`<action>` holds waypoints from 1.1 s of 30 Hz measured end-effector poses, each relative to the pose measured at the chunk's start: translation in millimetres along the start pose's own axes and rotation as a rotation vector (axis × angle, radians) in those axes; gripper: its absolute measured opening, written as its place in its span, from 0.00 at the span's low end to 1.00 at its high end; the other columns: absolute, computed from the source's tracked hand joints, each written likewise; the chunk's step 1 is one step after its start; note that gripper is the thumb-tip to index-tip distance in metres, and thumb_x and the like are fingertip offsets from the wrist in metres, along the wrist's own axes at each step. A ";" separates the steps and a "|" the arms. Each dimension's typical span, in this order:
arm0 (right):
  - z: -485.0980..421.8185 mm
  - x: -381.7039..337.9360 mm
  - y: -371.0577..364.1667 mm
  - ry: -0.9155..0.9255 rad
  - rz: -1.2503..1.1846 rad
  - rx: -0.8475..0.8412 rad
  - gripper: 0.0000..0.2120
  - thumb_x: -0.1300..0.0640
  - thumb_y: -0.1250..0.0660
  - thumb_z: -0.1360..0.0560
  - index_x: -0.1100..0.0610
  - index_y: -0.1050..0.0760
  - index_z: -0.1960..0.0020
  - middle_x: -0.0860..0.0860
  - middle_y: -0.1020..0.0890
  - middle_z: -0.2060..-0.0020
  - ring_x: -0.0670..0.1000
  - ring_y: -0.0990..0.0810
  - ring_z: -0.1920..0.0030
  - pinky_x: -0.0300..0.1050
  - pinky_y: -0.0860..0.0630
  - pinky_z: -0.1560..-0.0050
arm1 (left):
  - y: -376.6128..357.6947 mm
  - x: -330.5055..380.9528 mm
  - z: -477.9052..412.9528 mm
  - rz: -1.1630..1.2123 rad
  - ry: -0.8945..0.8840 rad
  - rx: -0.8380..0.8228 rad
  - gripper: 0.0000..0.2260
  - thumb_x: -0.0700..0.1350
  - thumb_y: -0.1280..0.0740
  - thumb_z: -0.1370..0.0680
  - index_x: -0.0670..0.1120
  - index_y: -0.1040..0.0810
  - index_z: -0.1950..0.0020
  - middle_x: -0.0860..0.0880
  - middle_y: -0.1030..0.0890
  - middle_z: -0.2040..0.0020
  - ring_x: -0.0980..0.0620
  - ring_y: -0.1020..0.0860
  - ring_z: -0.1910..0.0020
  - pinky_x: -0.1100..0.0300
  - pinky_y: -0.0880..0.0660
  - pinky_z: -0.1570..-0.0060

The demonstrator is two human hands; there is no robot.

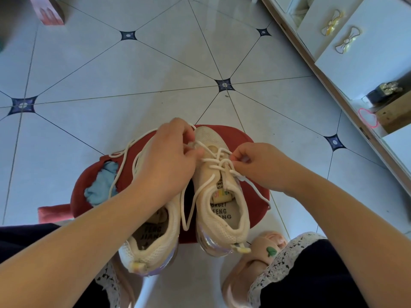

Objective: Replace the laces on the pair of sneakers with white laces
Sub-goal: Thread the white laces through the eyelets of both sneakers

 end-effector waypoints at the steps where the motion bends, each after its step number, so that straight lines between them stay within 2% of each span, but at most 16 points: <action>1: 0.0 0.9 0.0 0.001 -0.008 0.004 0.05 0.51 0.36 0.24 0.51 0.25 0.56 0.45 0.22 0.60 0.45 0.24 0.58 0.38 0.27 0.57 | -3.4 1.7 0.9 0.003 -0.029 -0.059 0.11 0.43 0.32 0.27 0.56 0.33 0.60 0.57 0.26 0.59 0.63 0.27 0.63 0.74 0.32 0.65; 3: -0.2 1.9 0.8 0.006 -0.035 0.015 0.04 0.51 0.35 0.25 0.51 0.24 0.55 0.44 0.22 0.60 0.45 0.24 0.57 0.40 0.26 0.55 | -10.0 4.2 4.0 0.017 -0.076 -0.180 0.09 0.41 0.32 0.27 0.56 0.28 0.57 0.59 0.24 0.58 0.67 0.27 0.60 0.80 0.34 0.61; 5: -0.5 2.4 0.3 0.009 -0.036 0.012 0.03 0.51 0.34 0.26 0.50 0.24 0.55 0.43 0.22 0.61 0.44 0.24 0.58 0.39 0.27 0.56 | -13.7 6.0 6.1 -0.043 -0.123 -0.239 0.08 0.42 0.32 0.26 0.56 0.25 0.54 0.61 0.23 0.56 0.67 0.28 0.57 0.76 0.33 0.60; 8: -0.4 0.0 0.1 0.038 0.057 0.018 0.04 0.52 0.35 0.25 0.48 0.27 0.58 0.41 0.25 0.64 0.42 0.27 0.62 0.34 0.30 0.63 | -13.1 6.6 4.1 -0.131 -0.155 -0.227 0.05 0.45 0.34 0.25 0.56 0.22 0.55 0.62 0.25 0.59 0.66 0.29 0.59 0.74 0.38 0.62; 10: -0.4 -2.6 3.0 0.066 0.170 0.079 0.04 0.53 0.38 0.24 0.49 0.29 0.58 0.42 0.26 0.65 0.42 0.28 0.63 0.36 0.30 0.63 | -11.4 6.6 1.9 -0.160 -0.167 -0.199 0.05 0.45 0.35 0.24 0.54 0.21 0.55 0.62 0.27 0.61 0.66 0.30 0.61 0.74 0.38 0.63; 13: 2.6 -6.5 6.7 0.078 0.312 0.210 0.05 0.56 0.40 0.24 0.50 0.33 0.58 0.44 0.27 0.66 0.45 0.28 0.65 0.42 0.28 0.64 | -12.3 9.5 2.6 -0.245 -0.229 -0.175 0.06 0.43 0.39 0.22 0.52 0.24 0.54 0.59 0.28 0.61 0.61 0.31 0.61 0.68 0.39 0.64; 17: 7.1 -5.2 9.7 0.073 0.434 0.301 0.07 0.63 0.41 0.26 0.51 0.36 0.58 0.46 0.30 0.67 0.47 0.31 0.68 0.41 0.33 0.70 | -11.8 13.0 4.9 -0.372 -0.319 -0.173 0.07 0.40 0.41 0.23 0.51 0.34 0.58 0.58 0.36 0.64 0.59 0.38 0.65 0.67 0.43 0.68; 21: 10.8 9.8 24.6 -0.001 0.459 0.334 0.08 0.62 0.41 0.24 0.51 0.37 0.57 0.46 0.33 0.67 0.45 0.34 0.69 0.38 0.43 0.72 | -8.4 10.7 3.5 -0.382 -0.280 -0.183 0.07 0.40 0.41 0.24 0.52 0.36 0.58 0.58 0.35 0.63 0.56 0.34 0.61 0.62 0.41 0.67; 24: 14.8 14.0 29.1 0.003 0.490 0.373 0.08 0.62 0.40 0.24 0.51 0.36 0.57 0.49 0.28 0.63 0.50 0.31 0.66 0.40 0.38 0.68 | -8.2 9.1 2.9 -0.333 -0.249 -0.204 0.06 0.41 0.42 0.22 0.51 0.34 0.57 0.58 0.35 0.63 0.56 0.33 0.61 0.63 0.39 0.66; 26: 15.4 11.6 29.2 0.046 0.467 0.401 0.09 0.63 0.40 0.24 0.51 0.35 0.58 0.50 0.25 0.62 0.52 0.29 0.61 0.43 0.34 0.62 | -7.0 6.2 1.4 -0.277 -0.218 -0.199 0.06 0.41 0.41 0.22 0.51 0.32 0.57 0.59 0.34 0.63 0.59 0.34 0.63 0.70 0.37 0.64; 28: 13.4 9.2 27.1 0.057 0.343 0.409 0.07 0.62 0.38 0.24 0.51 0.31 0.57 0.49 0.23 0.61 0.52 0.26 0.58 0.44 0.31 0.58 | -6.4 4.7 1.4 -0.221 -0.197 -0.186 0.05 0.41 0.39 0.23 0.51 0.29 0.57 0.60 0.32 0.63 0.63 0.34 0.64 0.78 0.37 0.60; 33: 6.9 -3.6 9.4 0.097 0.113 0.338 0.06 0.59 0.34 0.26 0.50 0.24 0.51 0.45 0.19 0.56 0.45 0.23 0.54 0.39 0.28 0.53 | -13.7 4.4 5.9 -0.185 -0.204 -0.221 0.03 0.43 0.36 0.23 0.51 0.25 0.54 0.59 0.28 0.60 0.63 0.31 0.62 0.74 0.36 0.63</action>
Point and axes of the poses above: each hand's wrist, its own z-axis away from the middle knuckle, its own y-axis out of the back of the hand, x = y × z, the point moved 6 cm from there along -z, towards the middle knuckle
